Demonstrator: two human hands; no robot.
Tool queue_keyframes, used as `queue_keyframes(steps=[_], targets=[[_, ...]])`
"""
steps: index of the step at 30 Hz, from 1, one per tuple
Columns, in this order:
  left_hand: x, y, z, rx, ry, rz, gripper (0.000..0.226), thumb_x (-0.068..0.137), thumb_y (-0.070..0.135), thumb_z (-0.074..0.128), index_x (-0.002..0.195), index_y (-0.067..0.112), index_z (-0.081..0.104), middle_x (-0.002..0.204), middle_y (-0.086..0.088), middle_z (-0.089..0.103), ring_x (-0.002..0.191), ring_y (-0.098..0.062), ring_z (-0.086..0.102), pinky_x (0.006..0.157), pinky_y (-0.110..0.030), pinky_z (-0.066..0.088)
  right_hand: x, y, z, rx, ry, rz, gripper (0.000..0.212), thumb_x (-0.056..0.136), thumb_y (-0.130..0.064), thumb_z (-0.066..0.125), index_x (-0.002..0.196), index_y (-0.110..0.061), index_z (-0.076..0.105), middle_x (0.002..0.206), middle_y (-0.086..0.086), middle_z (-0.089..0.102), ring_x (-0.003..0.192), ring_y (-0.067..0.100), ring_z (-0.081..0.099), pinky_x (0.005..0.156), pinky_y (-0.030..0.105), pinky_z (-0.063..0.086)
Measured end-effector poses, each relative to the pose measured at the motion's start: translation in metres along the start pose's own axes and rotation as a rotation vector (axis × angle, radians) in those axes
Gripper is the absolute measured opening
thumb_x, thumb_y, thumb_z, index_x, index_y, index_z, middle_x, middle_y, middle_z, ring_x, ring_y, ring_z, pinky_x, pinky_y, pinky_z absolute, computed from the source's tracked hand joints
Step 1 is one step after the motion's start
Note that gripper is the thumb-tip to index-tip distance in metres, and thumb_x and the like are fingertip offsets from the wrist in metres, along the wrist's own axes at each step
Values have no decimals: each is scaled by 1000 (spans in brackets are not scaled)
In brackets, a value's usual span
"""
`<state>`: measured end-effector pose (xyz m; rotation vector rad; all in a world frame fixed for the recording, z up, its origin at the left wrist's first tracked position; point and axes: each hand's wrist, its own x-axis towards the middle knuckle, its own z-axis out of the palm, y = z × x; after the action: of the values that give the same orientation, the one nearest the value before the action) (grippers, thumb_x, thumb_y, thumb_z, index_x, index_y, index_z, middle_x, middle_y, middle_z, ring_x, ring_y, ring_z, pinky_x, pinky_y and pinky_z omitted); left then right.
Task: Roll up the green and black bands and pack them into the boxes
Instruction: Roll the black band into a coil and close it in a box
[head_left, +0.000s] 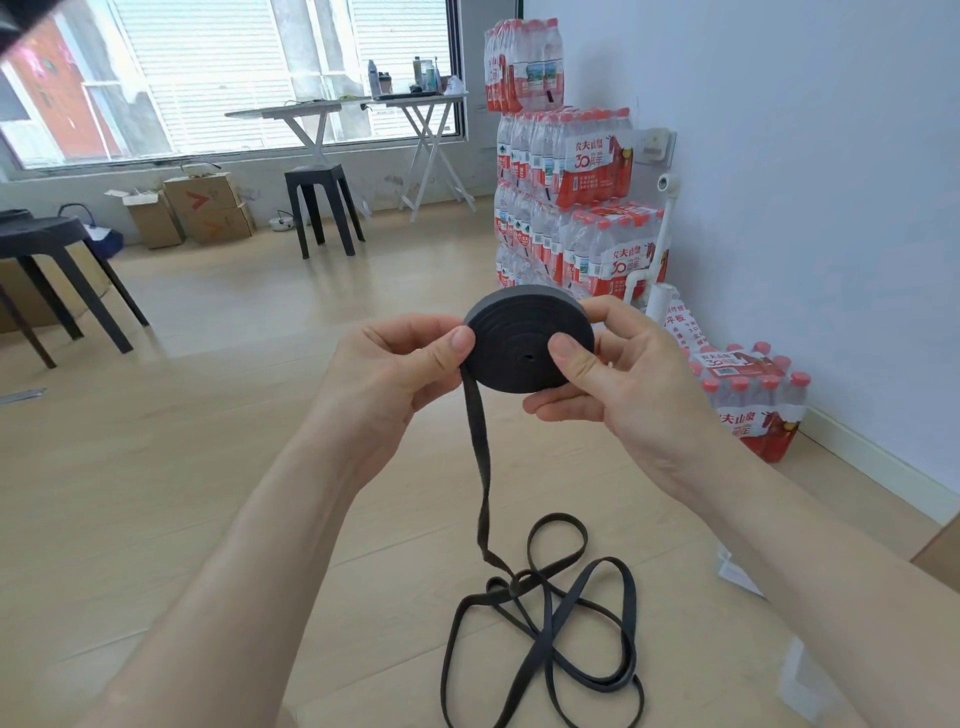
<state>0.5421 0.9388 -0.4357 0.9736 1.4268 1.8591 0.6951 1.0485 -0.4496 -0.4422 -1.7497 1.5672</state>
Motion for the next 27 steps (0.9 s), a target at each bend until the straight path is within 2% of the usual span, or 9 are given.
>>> queue_keyframes(steps=[5,9,11,13,16,19,21,24,27], targets=[[-4,8,-2,316,-11,119,16,70,9,76,81,20,74,74,4,74,70,-9,68,64,-20,55,2,3,-3,184,-14,61,21,85,-16,61,106,-12,60,102,22,69,82,39,71,72,35,60],[-8,5,1,668,74,350,37,72,1,77,74,36,69,71,19,71,70,-5,66,70,-19,54,4,4,-12,326,-166,198,30,85,-10,63,115,-4,60,114,24,67,101,42,66,86,36,57],[-8,2,-1,825,66,559,31,71,0,75,75,30,71,70,17,69,71,-8,62,71,-22,52,3,4,-20,505,-262,320,44,84,-13,59,125,3,55,124,27,60,114,45,59,100,41,49],[-9,-3,-2,1024,-36,823,15,72,4,72,81,15,73,79,8,70,75,-12,60,70,-30,50,3,4,-22,617,-248,426,51,84,-25,60,126,4,53,121,25,61,117,41,57,103,44,46],[-15,-12,4,1196,-152,1066,8,82,2,66,85,6,72,87,-1,71,77,-24,63,66,-33,53,3,9,-20,343,-84,442,34,84,-27,63,105,0,65,99,15,71,92,24,65,81,32,53],[-20,-16,6,1241,-189,1172,13,84,-6,61,86,2,71,89,-4,70,77,-28,63,68,-35,54,-2,12,-18,170,-143,447,29,80,-18,67,105,-2,69,96,11,72,83,18,67,67,25,54],[-21,-16,1,1260,-200,1146,13,83,-7,62,86,3,70,88,-4,69,77,-28,62,70,-35,53,-5,10,-21,31,-188,435,28,83,-21,69,109,-11,67,95,4,73,85,14,68,70,26,57],[-21,-13,-2,1325,-224,1025,12,82,0,61,84,8,70,86,1,69,77,-24,61,67,-34,52,-10,-1,-22,-480,-225,213,30,78,-45,72,106,-36,67,101,-12,69,98,0,63,83,25,52],[-20,-15,-2,1411,-270,919,13,75,3,60,79,12,69,79,4,68,74,-23,60,60,-34,52,-17,-14,-14,-850,-277,-55,33,78,-51,70,107,-36,69,94,-19,69,89,-6,60,72,16,45]])
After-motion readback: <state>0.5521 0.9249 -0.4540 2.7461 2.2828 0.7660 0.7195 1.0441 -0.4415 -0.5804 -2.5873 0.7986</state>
